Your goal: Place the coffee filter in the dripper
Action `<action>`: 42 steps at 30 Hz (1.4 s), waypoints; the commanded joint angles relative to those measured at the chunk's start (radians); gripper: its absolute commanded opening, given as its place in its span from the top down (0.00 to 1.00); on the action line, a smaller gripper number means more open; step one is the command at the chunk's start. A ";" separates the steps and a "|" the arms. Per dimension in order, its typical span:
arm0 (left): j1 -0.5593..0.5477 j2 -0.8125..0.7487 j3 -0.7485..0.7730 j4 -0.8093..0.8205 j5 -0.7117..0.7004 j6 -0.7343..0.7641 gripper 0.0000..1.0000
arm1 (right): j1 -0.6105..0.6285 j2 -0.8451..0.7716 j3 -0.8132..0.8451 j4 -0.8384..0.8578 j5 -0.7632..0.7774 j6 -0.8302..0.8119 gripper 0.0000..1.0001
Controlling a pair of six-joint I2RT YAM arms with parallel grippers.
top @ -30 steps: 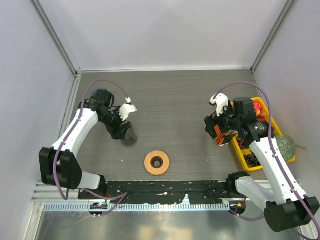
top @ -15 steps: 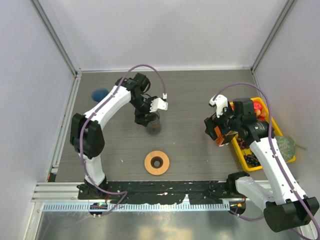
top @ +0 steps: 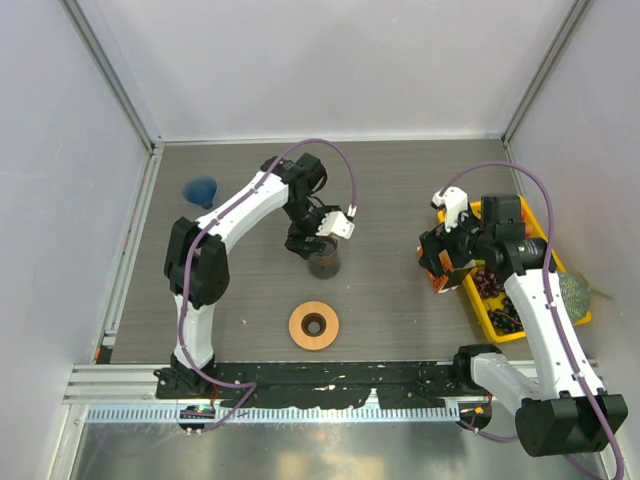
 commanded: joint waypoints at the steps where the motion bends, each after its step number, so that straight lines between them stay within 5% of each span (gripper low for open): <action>1: -0.008 0.020 0.026 0.028 0.005 0.030 0.20 | -0.003 0.013 0.041 0.000 -0.035 -0.018 0.05; 4: -0.008 0.011 0.006 0.059 0.006 0.019 0.01 | -0.004 0.022 0.046 -0.004 -0.044 -0.015 0.05; 13: 0.007 -0.153 0.016 0.100 0.018 -0.067 0.01 | -0.003 0.025 0.053 -0.005 -0.069 -0.002 0.04; 19: 0.150 -0.391 -0.047 0.112 0.213 -0.301 0.01 | -0.003 -0.001 0.058 -0.007 -0.095 0.016 0.04; 25: 0.377 -0.672 -0.490 0.394 0.486 -0.855 0.01 | -0.004 -0.033 0.035 -0.019 -0.132 0.019 0.04; 28: 0.392 -0.830 -0.830 0.625 0.459 -1.115 0.04 | -0.003 -0.041 0.032 -0.022 -0.152 0.021 0.05; 31: 0.394 -0.896 -1.004 0.775 0.445 -1.373 0.08 | -0.003 -0.040 0.044 -0.025 -0.161 0.030 0.05; 36: 0.394 -0.844 -1.164 0.916 0.445 -1.605 0.13 | -0.003 -0.043 0.069 -0.037 -0.175 0.044 0.05; 42: 0.374 -0.738 -1.278 1.051 0.457 -1.650 0.15 | -0.003 -0.049 0.086 -0.046 -0.161 0.047 0.04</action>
